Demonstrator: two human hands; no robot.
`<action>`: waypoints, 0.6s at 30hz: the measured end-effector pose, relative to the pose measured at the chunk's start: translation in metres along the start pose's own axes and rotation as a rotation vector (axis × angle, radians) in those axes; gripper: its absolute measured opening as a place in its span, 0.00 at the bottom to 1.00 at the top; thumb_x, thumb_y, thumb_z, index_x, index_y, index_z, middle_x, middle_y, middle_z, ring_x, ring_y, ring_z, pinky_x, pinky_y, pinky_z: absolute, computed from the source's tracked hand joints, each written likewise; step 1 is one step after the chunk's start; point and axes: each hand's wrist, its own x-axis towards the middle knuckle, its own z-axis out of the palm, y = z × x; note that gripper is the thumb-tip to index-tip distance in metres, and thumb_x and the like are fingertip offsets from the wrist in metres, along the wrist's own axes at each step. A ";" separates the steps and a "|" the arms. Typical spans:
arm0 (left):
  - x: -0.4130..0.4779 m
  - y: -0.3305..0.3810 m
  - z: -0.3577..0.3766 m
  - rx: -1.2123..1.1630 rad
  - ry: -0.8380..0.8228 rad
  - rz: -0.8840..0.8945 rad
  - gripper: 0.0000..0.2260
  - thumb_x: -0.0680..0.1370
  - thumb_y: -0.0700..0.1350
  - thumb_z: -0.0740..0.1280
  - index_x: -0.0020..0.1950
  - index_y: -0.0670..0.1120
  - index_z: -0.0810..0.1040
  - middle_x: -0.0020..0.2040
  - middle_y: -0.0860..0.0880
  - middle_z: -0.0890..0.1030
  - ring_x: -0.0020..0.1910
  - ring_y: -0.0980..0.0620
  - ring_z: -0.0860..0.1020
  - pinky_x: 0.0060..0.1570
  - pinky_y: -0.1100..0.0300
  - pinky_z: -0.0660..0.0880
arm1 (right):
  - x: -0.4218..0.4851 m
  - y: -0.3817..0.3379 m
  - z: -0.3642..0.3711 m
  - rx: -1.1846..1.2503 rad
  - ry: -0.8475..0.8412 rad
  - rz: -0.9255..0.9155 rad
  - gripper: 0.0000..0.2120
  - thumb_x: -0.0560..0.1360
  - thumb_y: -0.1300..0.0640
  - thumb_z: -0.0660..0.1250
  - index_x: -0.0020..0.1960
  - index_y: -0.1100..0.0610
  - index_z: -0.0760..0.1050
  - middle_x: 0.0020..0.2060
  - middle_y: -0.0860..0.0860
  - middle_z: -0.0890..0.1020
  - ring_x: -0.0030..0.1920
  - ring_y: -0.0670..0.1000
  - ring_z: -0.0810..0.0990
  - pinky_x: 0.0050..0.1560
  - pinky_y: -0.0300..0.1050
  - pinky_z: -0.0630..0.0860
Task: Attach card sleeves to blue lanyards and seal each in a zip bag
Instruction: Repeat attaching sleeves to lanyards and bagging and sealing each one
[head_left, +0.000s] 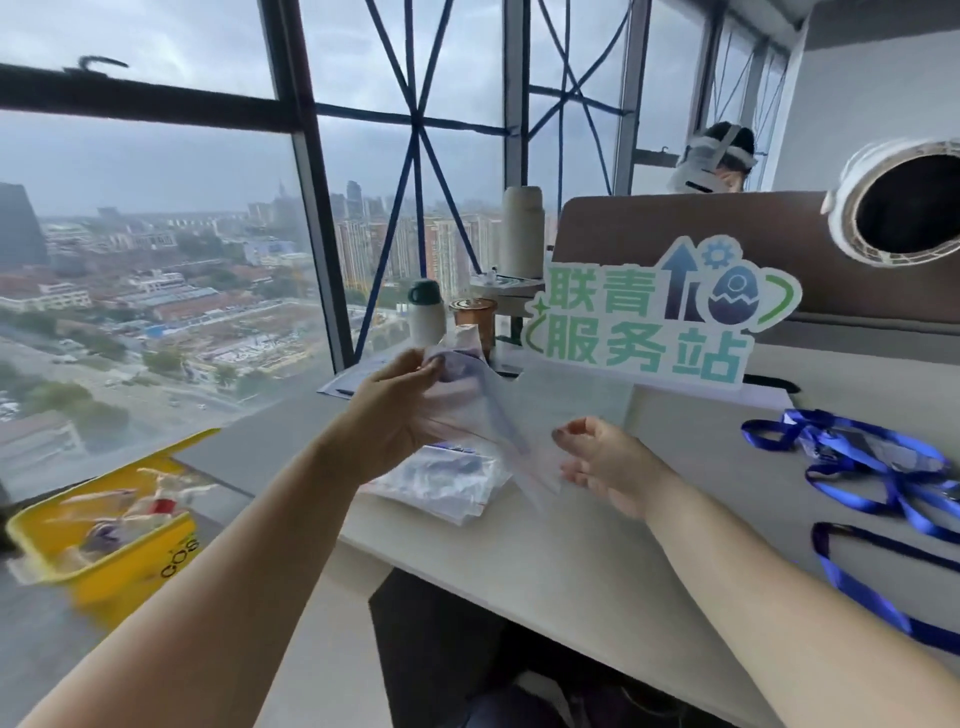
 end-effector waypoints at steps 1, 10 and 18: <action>-0.003 0.000 -0.010 -0.027 -0.002 -0.003 0.07 0.82 0.39 0.57 0.53 0.41 0.73 0.43 0.44 0.81 0.37 0.49 0.81 0.35 0.55 0.80 | 0.004 0.000 0.009 0.057 -0.041 0.029 0.07 0.78 0.55 0.63 0.52 0.58 0.70 0.45 0.52 0.74 0.39 0.50 0.74 0.49 0.48 0.76; -0.013 -0.007 -0.049 -0.170 0.035 0.004 0.13 0.80 0.40 0.58 0.62 0.38 0.73 0.51 0.42 0.79 0.46 0.47 0.80 0.42 0.52 0.79 | 0.031 0.003 0.057 0.164 -0.172 0.123 0.05 0.79 0.56 0.62 0.48 0.58 0.69 0.29 0.50 0.69 0.26 0.46 0.68 0.28 0.38 0.71; -0.004 -0.015 -0.058 -0.205 0.096 0.017 0.21 0.78 0.41 0.63 0.69 0.35 0.64 0.57 0.37 0.72 0.52 0.43 0.76 0.46 0.50 0.78 | 0.041 0.000 0.059 0.070 -0.121 0.071 0.13 0.76 0.57 0.66 0.57 0.62 0.71 0.46 0.58 0.78 0.45 0.55 0.75 0.44 0.45 0.71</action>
